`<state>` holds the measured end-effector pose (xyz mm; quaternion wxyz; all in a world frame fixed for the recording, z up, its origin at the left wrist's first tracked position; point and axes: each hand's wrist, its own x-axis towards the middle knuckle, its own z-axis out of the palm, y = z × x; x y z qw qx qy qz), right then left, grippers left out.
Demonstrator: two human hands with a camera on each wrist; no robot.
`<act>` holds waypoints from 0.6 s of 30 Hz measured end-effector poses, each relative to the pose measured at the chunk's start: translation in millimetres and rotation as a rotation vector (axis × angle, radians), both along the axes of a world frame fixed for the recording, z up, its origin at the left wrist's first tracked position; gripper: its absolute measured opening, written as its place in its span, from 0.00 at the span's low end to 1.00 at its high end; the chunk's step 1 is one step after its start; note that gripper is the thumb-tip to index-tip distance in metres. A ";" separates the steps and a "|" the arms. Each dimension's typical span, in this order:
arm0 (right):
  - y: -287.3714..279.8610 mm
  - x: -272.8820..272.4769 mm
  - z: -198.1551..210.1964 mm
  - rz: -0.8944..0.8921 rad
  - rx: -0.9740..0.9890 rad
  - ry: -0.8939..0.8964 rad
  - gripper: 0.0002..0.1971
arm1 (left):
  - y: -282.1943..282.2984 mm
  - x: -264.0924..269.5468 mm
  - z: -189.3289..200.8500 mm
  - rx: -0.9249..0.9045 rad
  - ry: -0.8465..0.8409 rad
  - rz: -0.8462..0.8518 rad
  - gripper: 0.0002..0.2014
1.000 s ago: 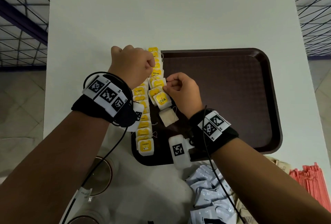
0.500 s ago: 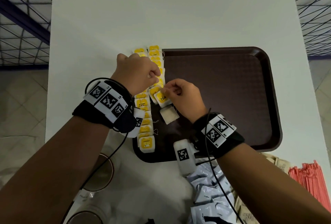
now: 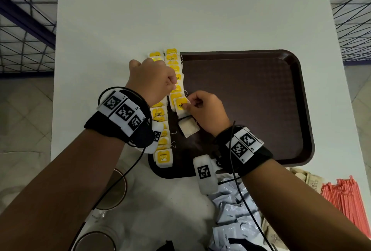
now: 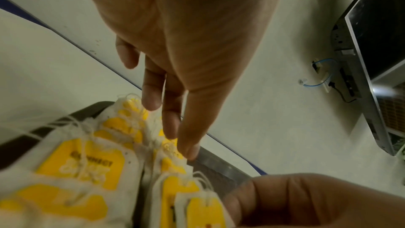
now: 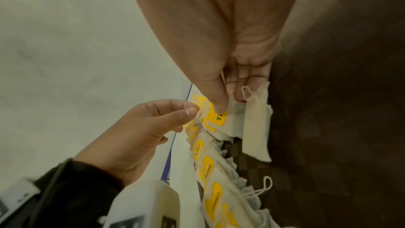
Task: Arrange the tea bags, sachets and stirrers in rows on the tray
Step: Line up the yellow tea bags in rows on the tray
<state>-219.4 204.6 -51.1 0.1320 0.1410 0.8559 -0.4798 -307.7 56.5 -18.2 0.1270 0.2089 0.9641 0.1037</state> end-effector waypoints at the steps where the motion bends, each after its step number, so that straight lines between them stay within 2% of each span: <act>1: 0.7 0.3 0.4 -0.015 -0.016 0.004 0.06 | -0.5 1.9 1.2 -0.001 -0.007 -0.007 0.07; 8: 4.6 9.4 1.4 -0.013 -0.021 0.013 0.08 | -0.5 10.7 -2.0 -0.093 -0.053 -0.058 0.10; 14: -3.6 8.5 4.4 0.002 -0.040 0.014 0.07 | 0.1 12.9 0.3 -0.051 -0.063 -0.034 0.05; 17: 3.7 12.4 5.0 0.042 -0.003 0.070 0.04 | -1.2 16.0 4.4 0.011 -0.048 -0.017 0.04; 18: 8.4 15.3 4.3 0.079 0.030 0.106 0.07 | -1.6 17.4 6.0 0.024 -0.047 -0.020 0.04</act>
